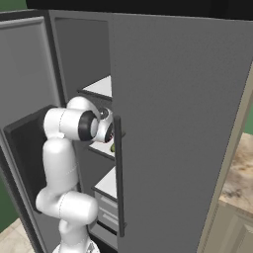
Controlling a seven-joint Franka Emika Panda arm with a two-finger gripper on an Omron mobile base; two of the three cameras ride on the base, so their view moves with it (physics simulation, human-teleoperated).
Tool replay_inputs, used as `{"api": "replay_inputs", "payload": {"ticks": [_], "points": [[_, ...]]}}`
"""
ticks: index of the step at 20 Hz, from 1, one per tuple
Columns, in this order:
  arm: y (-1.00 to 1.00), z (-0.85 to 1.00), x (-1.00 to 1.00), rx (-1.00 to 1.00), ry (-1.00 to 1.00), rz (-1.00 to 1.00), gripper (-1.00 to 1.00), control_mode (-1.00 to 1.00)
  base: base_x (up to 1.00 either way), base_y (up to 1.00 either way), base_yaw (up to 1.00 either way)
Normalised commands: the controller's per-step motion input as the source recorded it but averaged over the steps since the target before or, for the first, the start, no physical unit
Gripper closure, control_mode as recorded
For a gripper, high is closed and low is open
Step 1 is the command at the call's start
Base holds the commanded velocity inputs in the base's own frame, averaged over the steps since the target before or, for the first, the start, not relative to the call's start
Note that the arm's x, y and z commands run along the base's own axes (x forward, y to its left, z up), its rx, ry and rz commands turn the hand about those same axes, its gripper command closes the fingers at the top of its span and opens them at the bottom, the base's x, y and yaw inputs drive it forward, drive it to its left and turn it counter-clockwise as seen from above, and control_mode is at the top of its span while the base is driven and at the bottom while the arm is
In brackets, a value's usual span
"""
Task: Take the sweet potato and tangerine from the highest rack and move them to the second highest rack where the cucumber and peach are located, to maximize freezer space. Close the freezer door after rearranging.
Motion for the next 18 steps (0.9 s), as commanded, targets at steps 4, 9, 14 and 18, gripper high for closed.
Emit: {"api": "replay_inputs", "payload": {"ticks": [4, 9, 14, 18], "points": [[0.11, 0.43, -0.85, 0.01, -0.01, 0.00, -1.00, -1.00, 0.00, 0.00, 0.00], [0.06, 0.90, -0.78, 0.00, 0.00, 0.00, -1.00, -1.00, 0.00, 0.00, 0.00], [0.00, 0.97, -0.78, 0.00, -0.05, 0.01, -1.00, -1.00, 0.00, 0.00, 0.00], [0.00, 0.96, -0.85, 0.03, -0.01, 0.00, -1.00, -1.00, 0.00, 0.00, 0.00]]}}
